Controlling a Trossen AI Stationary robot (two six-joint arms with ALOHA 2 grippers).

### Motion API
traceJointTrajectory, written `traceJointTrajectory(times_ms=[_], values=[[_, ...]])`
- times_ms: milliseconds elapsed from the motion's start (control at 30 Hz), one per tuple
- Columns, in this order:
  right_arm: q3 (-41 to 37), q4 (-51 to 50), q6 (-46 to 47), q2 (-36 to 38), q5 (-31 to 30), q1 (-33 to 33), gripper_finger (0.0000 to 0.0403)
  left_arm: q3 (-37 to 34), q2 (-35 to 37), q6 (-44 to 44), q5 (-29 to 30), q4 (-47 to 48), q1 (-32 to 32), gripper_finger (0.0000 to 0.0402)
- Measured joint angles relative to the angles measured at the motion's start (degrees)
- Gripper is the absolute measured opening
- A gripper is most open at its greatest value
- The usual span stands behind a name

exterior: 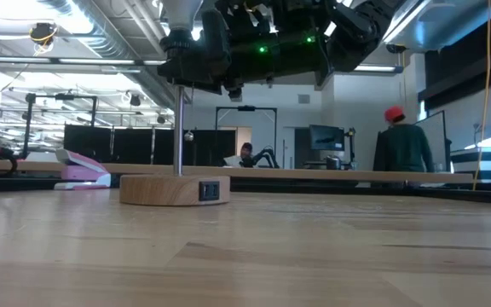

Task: Screw lightbulb
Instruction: Remove the lightbulb from the lamp

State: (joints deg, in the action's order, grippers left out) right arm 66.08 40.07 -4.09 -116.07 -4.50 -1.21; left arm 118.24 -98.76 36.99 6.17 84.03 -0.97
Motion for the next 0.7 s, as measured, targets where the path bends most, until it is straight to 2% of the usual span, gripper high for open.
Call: traceJointTrajectory(times_ms=[233,400,500,700], values=[[-0.02,-0.07,1.06,-0.02,0.0,0.16,0.0151,5.61,0.74,-13.0,-1.24,0.34,2.12,0.0165],[-0.02,-0.09,0.96,-0.02,-0.01,0.15,0.0151,8.21,0.84,-20.47,-0.45,-2.96,2.26,0.0165],[-0.02,-0.02,0.93,-0.02,0.0,0.15,0.0151,8.31,0.83,-20.95,-0.43,-6.02,2.18,0.0166],[-0.04,0.09,0.87,-0.02,-0.28,0.13,0.0151,8.34,-0.05,-19.42,-0.17,-5.87,3.5,0.0166]])
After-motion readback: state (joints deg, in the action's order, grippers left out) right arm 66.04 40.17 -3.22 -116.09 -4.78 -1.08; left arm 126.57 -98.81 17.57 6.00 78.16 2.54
